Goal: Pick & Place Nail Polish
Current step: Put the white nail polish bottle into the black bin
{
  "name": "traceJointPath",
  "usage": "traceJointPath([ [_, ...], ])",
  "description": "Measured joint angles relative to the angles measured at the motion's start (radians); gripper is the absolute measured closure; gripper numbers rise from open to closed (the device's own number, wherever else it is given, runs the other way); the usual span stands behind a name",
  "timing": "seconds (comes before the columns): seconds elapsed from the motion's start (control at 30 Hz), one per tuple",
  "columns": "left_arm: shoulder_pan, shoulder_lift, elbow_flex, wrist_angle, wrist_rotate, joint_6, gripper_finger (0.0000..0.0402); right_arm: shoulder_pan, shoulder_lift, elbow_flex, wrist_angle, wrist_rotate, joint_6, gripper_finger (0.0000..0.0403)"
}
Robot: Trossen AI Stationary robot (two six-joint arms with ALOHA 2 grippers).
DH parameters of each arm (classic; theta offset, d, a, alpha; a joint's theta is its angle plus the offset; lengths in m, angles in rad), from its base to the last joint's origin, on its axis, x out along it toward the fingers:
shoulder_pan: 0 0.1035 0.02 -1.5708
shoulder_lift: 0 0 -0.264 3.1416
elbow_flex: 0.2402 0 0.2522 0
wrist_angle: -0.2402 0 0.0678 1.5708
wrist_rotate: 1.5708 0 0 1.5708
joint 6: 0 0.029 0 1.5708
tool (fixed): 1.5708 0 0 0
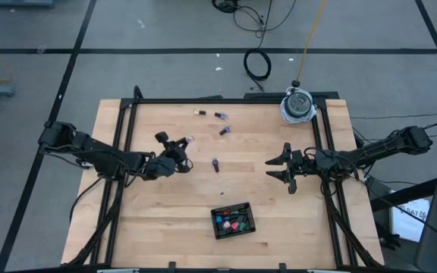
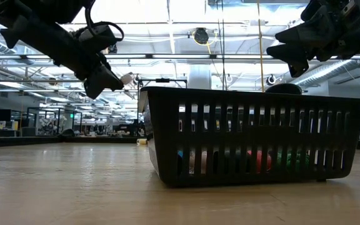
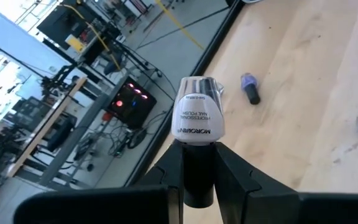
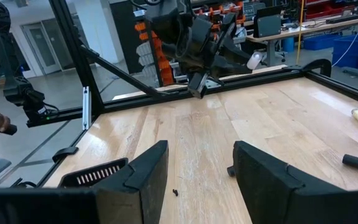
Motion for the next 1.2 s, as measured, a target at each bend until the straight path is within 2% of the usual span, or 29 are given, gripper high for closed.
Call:
traceJointPath([
  [0.2,0.002,0.0,0.0,-0.006,0.003,-0.038,0.0355,0.0,0.0,0.0,0.0,0.0,0.0,0.0234],
  [0.37,0.002,0.0,0.0,-0.005,0.118,-0.091,0.0355,0.0,0.0,0.0,0.0,0.0,0.0,0.0234],
  [0.67,0.013,0.0,0.0,-0.014,0.121,-0.087,0.0355,0.0,0.0,0.0,0.0,0.0,0.0,0.0234],
  [1.1,0.034,0.0,0.0,-0.066,0.137,-0.164,0.0355,0.0,0.0,0.0,0.0,0.0,0.0,0.0234],
  [1.2,0.027,0.0,0.0,-0.049,0.06,-0.143,0.0355,0.0,0.0,0.0,0.0,0.0,0.0,0.0234],
])
